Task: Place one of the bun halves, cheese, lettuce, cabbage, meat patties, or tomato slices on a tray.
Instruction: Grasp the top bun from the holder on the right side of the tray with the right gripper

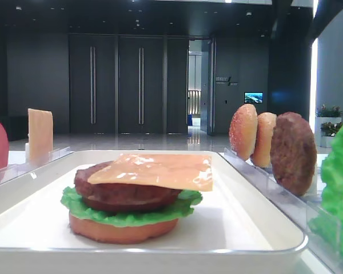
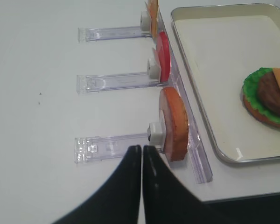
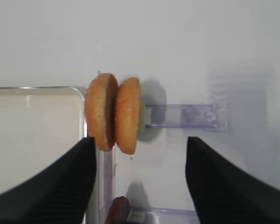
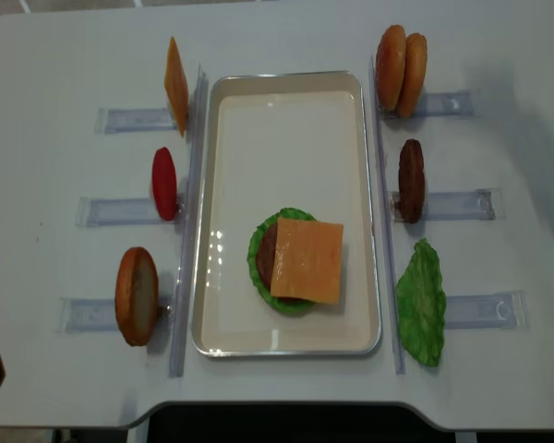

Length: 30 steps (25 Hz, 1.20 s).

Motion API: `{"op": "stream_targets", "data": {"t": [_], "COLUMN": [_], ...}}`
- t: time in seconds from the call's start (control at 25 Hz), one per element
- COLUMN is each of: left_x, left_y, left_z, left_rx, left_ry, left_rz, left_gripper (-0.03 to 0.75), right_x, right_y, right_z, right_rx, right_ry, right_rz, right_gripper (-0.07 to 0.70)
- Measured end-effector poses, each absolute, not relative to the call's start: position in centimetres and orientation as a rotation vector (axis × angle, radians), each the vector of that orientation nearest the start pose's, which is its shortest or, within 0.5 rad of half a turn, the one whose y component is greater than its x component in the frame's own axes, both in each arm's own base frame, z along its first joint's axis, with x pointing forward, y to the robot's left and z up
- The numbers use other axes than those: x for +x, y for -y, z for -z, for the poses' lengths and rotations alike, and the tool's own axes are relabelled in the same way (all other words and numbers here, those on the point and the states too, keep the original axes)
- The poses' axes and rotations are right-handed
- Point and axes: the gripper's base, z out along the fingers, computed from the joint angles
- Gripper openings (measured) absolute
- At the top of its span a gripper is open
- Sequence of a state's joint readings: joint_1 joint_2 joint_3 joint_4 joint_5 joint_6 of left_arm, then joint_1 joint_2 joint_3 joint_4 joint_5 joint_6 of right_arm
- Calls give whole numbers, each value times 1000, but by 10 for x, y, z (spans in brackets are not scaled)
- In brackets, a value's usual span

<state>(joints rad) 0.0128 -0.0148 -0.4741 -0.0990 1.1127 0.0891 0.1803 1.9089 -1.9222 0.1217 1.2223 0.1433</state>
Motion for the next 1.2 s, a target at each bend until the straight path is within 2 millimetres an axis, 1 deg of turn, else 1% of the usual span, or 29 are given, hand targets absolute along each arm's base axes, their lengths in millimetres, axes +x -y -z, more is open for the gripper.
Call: {"op": "stream_targets", "data": {"t": [0.08, 0.24, 0.32, 0.6, 0.72, 0.84, 0.92, 1.2], "left_x": [-7, -7, -7, -7, -7, -7, -7, -7], "left_y": [8, 8, 8, 8, 8, 8, 8, 8], "left_z": [-266, -266, -266, -266, -266, -266, -266, -266], "left_rx": [87, 87, 87, 87, 87, 87, 87, 87], "left_ry": [-2102, -2102, -2102, -2102, -2102, -2102, -2102, -2102], "left_rz": [59, 59, 59, 59, 59, 59, 59, 59], "left_gripper": [0, 0, 0, 0, 0, 0, 0, 0], "right_x": [405, 403, 404, 408, 409, 411, 415, 424], "right_y": [-99, -116, -120, -123, -130, -140, -144, -148], "right_z": [-342, -344, -344, -347, -347, -339, -329, -304], "right_rx": [-51, -90, -90, -66, -80, -103, -111, -110], "right_ry": [-2709, -2678, -2660, -2601, -2580, -2592, -2615, -2673], "right_rz": [-281, -305, -315, -337, -346, -352, -351, -337], "right_gripper": [405, 405, 405, 405, 405, 405, 405, 405]}}
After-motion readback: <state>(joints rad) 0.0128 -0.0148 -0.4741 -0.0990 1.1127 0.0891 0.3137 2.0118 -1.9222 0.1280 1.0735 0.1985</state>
